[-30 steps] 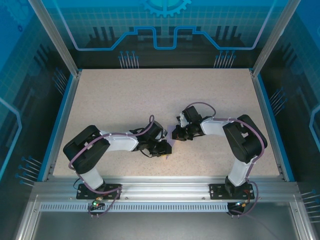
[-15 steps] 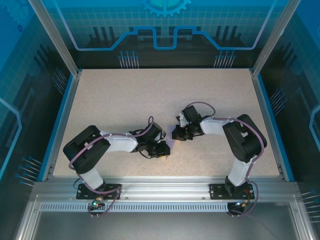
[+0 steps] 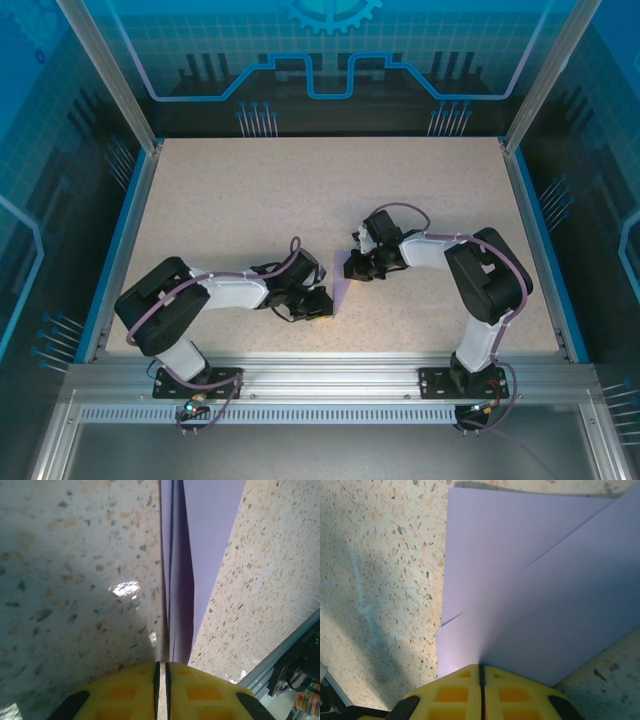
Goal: Fold a paper plane with a square sheet of paper (fold left side to right side)
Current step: Fold the wing for the fifth time at the center of the table.
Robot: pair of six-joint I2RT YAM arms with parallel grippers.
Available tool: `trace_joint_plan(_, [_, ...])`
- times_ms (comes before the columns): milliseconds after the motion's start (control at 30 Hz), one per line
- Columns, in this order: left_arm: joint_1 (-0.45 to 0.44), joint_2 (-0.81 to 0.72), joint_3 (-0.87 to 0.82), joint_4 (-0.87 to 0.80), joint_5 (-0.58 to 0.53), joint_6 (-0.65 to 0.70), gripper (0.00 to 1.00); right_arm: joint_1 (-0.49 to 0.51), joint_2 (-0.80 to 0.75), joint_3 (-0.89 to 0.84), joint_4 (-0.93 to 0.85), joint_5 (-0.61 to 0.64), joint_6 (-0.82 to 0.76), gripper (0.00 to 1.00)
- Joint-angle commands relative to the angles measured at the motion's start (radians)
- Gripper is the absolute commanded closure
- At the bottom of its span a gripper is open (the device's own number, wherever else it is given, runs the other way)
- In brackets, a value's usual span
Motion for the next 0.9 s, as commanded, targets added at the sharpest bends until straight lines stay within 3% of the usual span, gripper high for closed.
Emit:
trace_joint_plan(0, [-0.002,-0.057,0.032,-0.093,-0.033,0.044,0.84,0.014,0.077,-0.031,-0.097,0.120,-0.011,0.92])
trace_joint_plan(367, [-0.018,-0.002,0.098,-0.014,0.071,0.061,0.84,0.016,0.083,-0.031,-0.096,0.117,-0.010,0.92])
trace_joint_plan(867, [-0.026,0.108,0.125,-0.016,0.034,0.069,0.83,0.016,0.086,-0.031,-0.109,0.122,-0.016,0.92])
